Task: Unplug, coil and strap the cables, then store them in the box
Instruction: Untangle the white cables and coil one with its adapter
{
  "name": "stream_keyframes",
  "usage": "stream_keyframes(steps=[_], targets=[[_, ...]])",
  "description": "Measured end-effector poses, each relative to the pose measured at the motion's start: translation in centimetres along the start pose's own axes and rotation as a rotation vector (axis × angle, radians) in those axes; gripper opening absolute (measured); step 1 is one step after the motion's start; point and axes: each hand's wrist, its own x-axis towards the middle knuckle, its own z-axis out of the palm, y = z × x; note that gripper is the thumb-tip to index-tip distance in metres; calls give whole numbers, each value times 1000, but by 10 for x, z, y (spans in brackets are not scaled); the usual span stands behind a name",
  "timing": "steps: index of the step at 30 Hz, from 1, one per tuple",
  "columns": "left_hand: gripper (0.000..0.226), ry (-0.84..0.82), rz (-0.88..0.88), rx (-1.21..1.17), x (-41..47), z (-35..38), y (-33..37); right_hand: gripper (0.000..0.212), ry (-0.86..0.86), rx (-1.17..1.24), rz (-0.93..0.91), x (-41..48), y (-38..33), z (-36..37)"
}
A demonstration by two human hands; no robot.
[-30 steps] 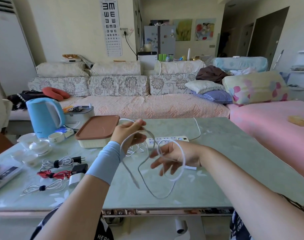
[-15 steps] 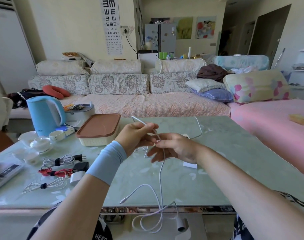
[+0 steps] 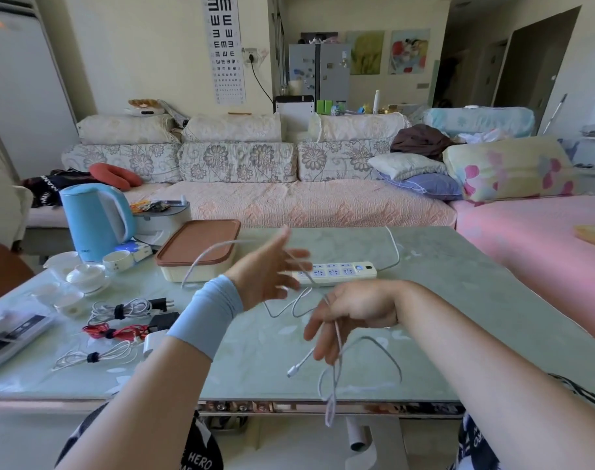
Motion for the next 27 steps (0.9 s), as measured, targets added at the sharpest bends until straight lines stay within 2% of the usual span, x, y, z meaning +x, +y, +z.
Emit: stream_keyframes(steps=[2,4,6,10,13,16,19,22,24,27], targets=[[46,-103,22,171,-4,16,-7,32,119,40,-70,1,-4,0],[38,-34,109,123,-2,24,-7,30,191,52,-113,3,-6,0],[39,146,203,-54,2,19,-1,26,177,13,-80,2,-5,0],[38,532,348,-416,10,-5,4,13,89,-227,97,-1,1,-5],[37,675,466,-540,16,2,-1,2,48,-273,105,-3,-3,-11],[39,756,496,-619,19,6,1,16,78,-271,72,-8,-5,-12],[39,792,448,-730,20,-5,1,33,192,-230,36,-8,-2,-16],[41,799,422,-845,18,-13,4,12,447,-68,20,0,2,-23],[41,819,420,-920,15,-23,7,10,561,-128,103,1,8,-29],[41,831,441,-1057,9,-47,10,10,414,-273,195,-5,15,-29]])
